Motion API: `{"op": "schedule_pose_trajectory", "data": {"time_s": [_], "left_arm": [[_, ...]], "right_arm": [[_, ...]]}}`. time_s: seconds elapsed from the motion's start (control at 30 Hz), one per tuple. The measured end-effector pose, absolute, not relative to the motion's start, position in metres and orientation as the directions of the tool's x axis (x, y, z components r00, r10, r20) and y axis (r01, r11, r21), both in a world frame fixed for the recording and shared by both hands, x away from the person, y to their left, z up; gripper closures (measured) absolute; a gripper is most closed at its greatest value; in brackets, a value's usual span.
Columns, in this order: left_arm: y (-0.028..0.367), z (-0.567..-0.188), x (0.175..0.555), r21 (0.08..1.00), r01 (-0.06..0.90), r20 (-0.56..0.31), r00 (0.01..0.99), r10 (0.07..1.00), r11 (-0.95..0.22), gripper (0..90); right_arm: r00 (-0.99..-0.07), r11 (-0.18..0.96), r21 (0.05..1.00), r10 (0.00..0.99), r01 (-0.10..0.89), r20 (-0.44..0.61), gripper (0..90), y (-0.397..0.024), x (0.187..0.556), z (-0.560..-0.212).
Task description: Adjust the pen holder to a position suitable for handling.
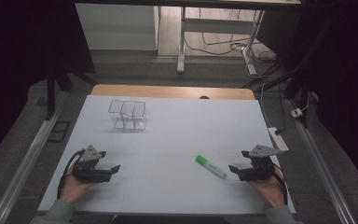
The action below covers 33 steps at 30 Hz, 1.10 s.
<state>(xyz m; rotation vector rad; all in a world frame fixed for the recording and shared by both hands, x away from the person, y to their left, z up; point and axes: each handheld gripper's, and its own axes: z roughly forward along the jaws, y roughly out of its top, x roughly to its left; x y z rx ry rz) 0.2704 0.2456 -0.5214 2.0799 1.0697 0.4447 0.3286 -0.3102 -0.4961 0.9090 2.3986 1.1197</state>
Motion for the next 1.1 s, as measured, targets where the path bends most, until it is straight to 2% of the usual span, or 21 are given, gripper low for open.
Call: {"op": "schedule_pose_trajectory", "data": {"time_s": [0.8,1.1], "left_arm": [[0.251,-0.509,0.312,0.737,0.581,-0.048,0.553,0.832,-0.344,21.2],[0.265,-0.49,0.337,0.74,0.592,-0.052,0.524,0.85,-0.32,24.2]], "right_arm": [[-0.731,0.476,0.779,0.682,0.407,-0.035,18.5,-0.312,0.329,-0.495],[-0.732,0.477,0.777,0.68,0.41,-0.031,18.5,-0.312,0.329,-0.496]]}}
